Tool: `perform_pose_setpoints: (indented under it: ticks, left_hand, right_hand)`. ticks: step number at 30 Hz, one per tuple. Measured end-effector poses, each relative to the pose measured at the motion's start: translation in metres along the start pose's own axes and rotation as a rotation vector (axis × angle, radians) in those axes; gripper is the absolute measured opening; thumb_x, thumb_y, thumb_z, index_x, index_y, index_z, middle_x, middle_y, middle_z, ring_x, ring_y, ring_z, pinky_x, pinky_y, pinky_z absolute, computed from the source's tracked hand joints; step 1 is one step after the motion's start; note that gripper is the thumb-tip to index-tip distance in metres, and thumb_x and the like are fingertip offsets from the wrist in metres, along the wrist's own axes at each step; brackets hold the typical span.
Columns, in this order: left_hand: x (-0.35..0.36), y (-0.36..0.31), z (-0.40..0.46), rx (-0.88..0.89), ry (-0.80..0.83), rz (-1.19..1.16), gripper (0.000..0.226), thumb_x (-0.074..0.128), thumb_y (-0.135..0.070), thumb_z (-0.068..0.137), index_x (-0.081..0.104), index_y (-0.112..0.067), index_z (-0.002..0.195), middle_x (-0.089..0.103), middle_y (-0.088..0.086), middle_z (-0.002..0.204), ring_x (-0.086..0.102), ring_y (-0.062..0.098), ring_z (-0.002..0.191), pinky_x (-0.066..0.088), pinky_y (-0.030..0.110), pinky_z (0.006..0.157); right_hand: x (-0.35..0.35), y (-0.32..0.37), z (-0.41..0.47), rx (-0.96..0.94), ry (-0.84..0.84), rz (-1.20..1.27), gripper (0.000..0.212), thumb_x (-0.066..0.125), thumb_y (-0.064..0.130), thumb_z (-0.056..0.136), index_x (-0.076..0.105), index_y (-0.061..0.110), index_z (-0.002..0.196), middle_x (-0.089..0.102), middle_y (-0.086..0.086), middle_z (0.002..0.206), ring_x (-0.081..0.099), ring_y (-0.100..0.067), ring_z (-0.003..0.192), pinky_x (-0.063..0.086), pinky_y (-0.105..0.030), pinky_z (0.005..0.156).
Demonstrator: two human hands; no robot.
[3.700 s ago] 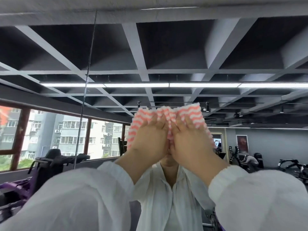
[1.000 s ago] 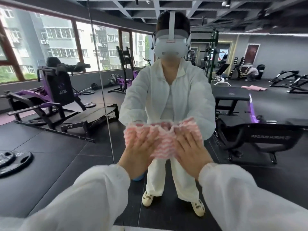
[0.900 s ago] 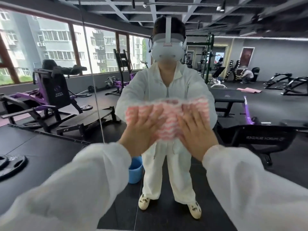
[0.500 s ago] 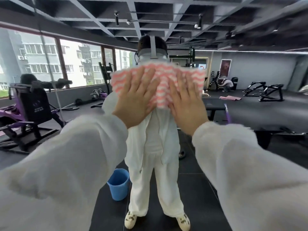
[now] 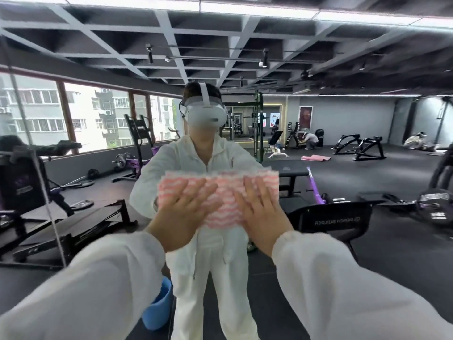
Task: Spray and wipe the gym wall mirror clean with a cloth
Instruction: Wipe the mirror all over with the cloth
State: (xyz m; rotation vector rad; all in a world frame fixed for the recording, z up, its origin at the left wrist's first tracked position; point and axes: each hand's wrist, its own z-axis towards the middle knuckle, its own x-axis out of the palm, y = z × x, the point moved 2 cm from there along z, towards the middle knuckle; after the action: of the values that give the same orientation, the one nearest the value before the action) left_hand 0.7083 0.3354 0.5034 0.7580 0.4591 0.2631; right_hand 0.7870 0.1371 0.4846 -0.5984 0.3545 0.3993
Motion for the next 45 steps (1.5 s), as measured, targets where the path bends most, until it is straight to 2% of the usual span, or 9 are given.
perform_pose_setpoints:
  ticks: [5,10,15,21,24,30,34,39,45]
  left_hand:
    - [-0.018,0.035,0.080,-0.137,-0.058,-0.047,0.055,0.034,-0.040,0.089,0.032,-0.021,0.141,0.026,0.015,0.152,0.019,0.040,0.139,0.007,0.056,0.112]
    - [0.000,-0.011,0.059,-0.142,-0.032,-0.086,0.055,0.031,-0.051,0.091,0.035,-0.024,0.139,0.018,0.016,0.155,0.010,0.041,0.142,0.006,0.059,0.112]
    - [0.022,-0.062,0.010,0.027,0.012,-0.024,0.058,0.038,-0.041,0.084,0.033,-0.031,0.141,-0.006,0.007,0.159,-0.004,0.033,0.145,-0.001,0.053,0.115]
    - [-0.001,-0.011,0.078,-0.001,-0.065,-0.028,0.056,0.033,-0.042,0.090,0.029,-0.027,0.143,0.014,0.008,0.157,0.021,0.032,0.140,0.014,0.053,0.111]
    - [-0.021,0.020,0.134,-0.054,-0.070,-0.032,0.052,0.013,-0.047,0.099,0.027,-0.024,0.143,0.033,0.015,0.150,0.030,0.039,0.136,0.010,0.052,0.110]
    - [-0.020,0.015,0.171,-0.049,-0.071,-0.004,0.062,0.020,-0.061,0.096,0.027,-0.023,0.145,0.033,0.021,0.149,0.029,0.046,0.135,0.007,0.057,0.109]
    - [-0.004,-0.032,0.139,0.073,-0.027,-0.049,0.066,0.027,-0.065,0.092,0.026,-0.025,0.144,0.030,0.020,0.150,0.026,0.044,0.137,0.005,0.058,0.110]
    - [0.018,-0.096,0.083,0.217,0.078,-0.140,0.071,0.041,-0.063,0.087,0.029,-0.025,0.145,0.020,0.011,0.155,0.016,0.036,0.141,0.000,0.055,0.113]
    - [0.038,-0.172,-0.011,0.344,0.368,-0.185,0.079,0.079,-0.059,0.058,0.058,-0.027,0.128,0.040,0.000,0.146,0.035,0.023,0.136,-0.005,0.045,0.117]
  right_hand:
    - [-0.033,-0.058,0.066,0.155,-0.020,0.025,0.061,0.024,0.040,0.093,0.033,0.010,0.146,0.024,-0.023,0.152,0.024,-0.044,0.139,0.019,-0.053,0.110]
    - [-0.012,-0.037,0.022,0.158,-0.037,-0.011,0.063,0.041,0.038,0.091,0.027,0.009,0.146,0.026,-0.023,0.151,0.025,-0.046,0.138,0.021,-0.056,0.111]
    - [0.015,-0.014,-0.055,0.078,0.165,0.027,0.087,0.073,0.042,0.073,0.028,0.012,0.141,0.021,-0.019,0.149,0.022,-0.043,0.135,0.020,-0.053,0.108]
    - [-0.012,-0.060,0.005,0.183,0.108,0.017,0.062,0.023,0.039,0.093,0.015,0.009,0.147,0.017,-0.025,0.154,0.020,-0.047,0.139,0.020,-0.056,0.111]
    - [-0.037,-0.100,0.046,0.237,0.178,0.031,0.063,0.011,0.042,0.099,-0.021,0.012,0.144,-0.025,-0.021,0.149,-0.013,-0.044,0.141,0.001,-0.054,0.116]
    - [-0.033,-0.125,0.051,0.298,0.066,0.071,0.065,0.021,0.041,0.101,-0.003,0.008,0.151,0.000,-0.028,0.155,0.001,-0.048,0.142,0.008,-0.058,0.115]
    - [0.004,-0.103,-0.013,0.319,0.114,0.082,0.063,0.016,0.042,0.099,-0.005,0.011,0.150,0.004,-0.029,0.154,0.004,-0.050,0.141,0.009,-0.060,0.114]
    - [0.042,-0.058,-0.105,0.280,0.154,0.119,0.064,0.027,0.040,0.092,0.020,0.005,0.145,0.010,-0.027,0.149,0.011,-0.049,0.135,0.003,-0.057,0.112]
    - [0.067,0.001,-0.201,0.060,0.328,0.198,0.097,0.081,0.036,0.063,0.029,0.007,0.139,0.023,-0.025,0.145,0.026,-0.050,0.130,0.020,-0.059,0.108]
